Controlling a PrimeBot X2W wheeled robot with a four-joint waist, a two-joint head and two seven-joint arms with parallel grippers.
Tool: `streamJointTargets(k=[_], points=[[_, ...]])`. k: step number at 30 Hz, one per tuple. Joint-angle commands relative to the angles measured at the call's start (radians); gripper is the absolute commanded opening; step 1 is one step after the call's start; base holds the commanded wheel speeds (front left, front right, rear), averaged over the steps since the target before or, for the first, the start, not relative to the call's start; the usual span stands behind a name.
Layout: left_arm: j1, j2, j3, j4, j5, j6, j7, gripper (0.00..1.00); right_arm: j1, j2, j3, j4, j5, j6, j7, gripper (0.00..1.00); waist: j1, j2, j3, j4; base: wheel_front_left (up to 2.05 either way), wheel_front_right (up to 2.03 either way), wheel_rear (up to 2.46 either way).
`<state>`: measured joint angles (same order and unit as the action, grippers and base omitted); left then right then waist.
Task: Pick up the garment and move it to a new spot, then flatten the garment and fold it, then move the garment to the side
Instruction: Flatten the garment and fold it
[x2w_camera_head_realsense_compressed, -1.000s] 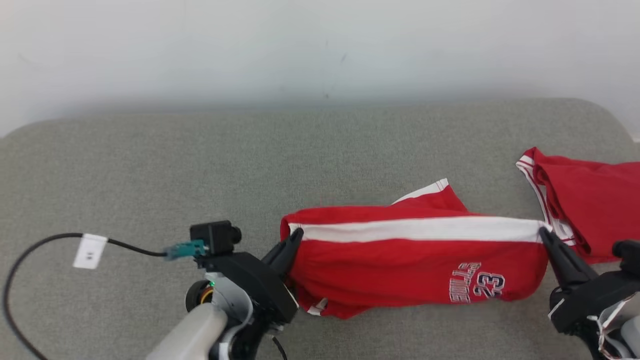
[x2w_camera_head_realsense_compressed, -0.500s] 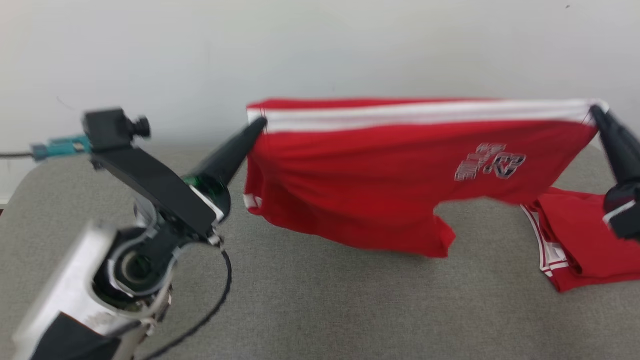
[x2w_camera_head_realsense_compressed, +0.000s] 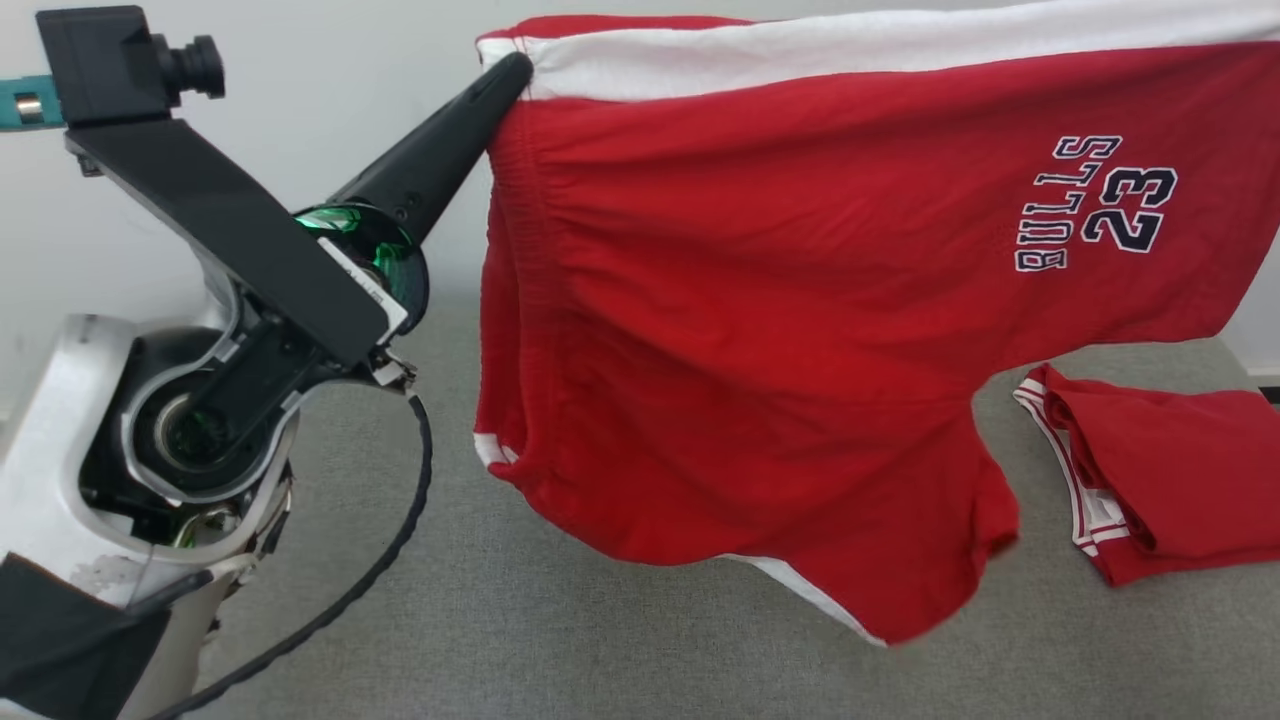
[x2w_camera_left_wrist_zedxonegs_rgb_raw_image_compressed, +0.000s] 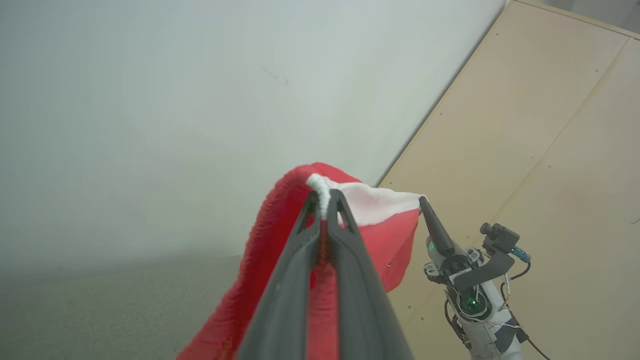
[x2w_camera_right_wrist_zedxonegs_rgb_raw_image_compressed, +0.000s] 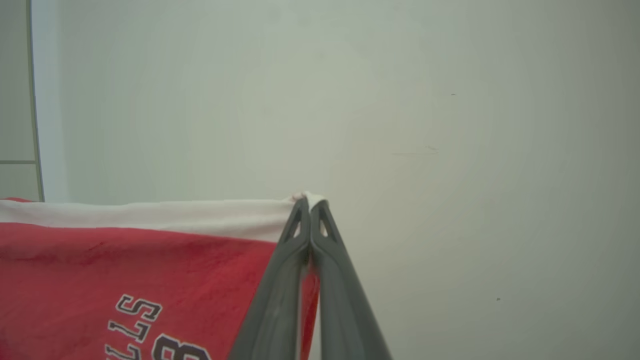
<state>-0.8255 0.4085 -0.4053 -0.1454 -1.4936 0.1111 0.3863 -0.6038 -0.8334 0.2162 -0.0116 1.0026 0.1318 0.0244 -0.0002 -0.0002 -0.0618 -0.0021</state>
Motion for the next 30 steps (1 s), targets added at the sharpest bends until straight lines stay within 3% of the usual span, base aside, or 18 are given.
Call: streamJointTargets(k=[1,4,10,15,18,23,26,30], points=[[-0.012,-0.002,-0.009,0.001,0.005,0.006,0.011,0.0,-0.023,0.02,-0.001,0.007,-0.004,-0.003,0.011,0.0,0.0002,0.0002,0.011,-0.007,0.0,0.0,0.0],[-0.036,0.001,-0.041,0.031,0.035,0.001,0.028,0.0,-0.066,0.066,0.024,0.044,-0.02,-0.003,0.051,0.0,0.0002,0.0002,0.031,-0.016,0.0,0.0,0.0],[-0.131,-0.025,-0.096,0.197,0.129,-0.062,0.007,0.0,-0.247,0.201,0.115,0.219,-0.064,-0.003,0.14,0.0,0.0002,0.0002,0.125,-0.036,0.0,0.0,0.0],[-0.34,-0.039,-0.149,0.403,0.341,-0.162,-0.106,0.0,-0.505,0.317,0.179,0.399,-0.149,-0.003,0.13,0.0,0.0002,0.0002,0.307,-0.044,0.0,0.0,0.0],[-0.495,-0.054,-0.167,0.519,0.461,-0.21,-0.219,0.0,-0.678,0.373,0.182,0.509,-0.219,-0.003,0.052,0.0,0.0002,0.0002,0.433,-0.057,0.0,0.0,0.0],[-0.725,-0.056,-0.218,0.654,0.65,-0.242,-0.499,0.0,-0.92,0.456,0.162,0.661,-0.348,-0.003,-0.175,0.0,0.0002,0.0002,0.617,-0.083,0.0,0.0,0.0],[-0.79,-0.04,-0.307,0.671,0.675,-0.241,-0.604,0.0,-0.987,0.481,0.182,0.721,-0.389,-0.003,-0.252,0.0,0.0002,0.0002,0.694,-0.091,0.0,0.0,0.0],[-0.809,0.004,-0.38,0.661,0.663,-0.24,-0.645,0.0,-1.009,0.493,0.206,0.763,-0.413,-0.003,-0.281,0.0,0.0002,0.0002,0.753,-0.092,0.0,0.0,0.0]])
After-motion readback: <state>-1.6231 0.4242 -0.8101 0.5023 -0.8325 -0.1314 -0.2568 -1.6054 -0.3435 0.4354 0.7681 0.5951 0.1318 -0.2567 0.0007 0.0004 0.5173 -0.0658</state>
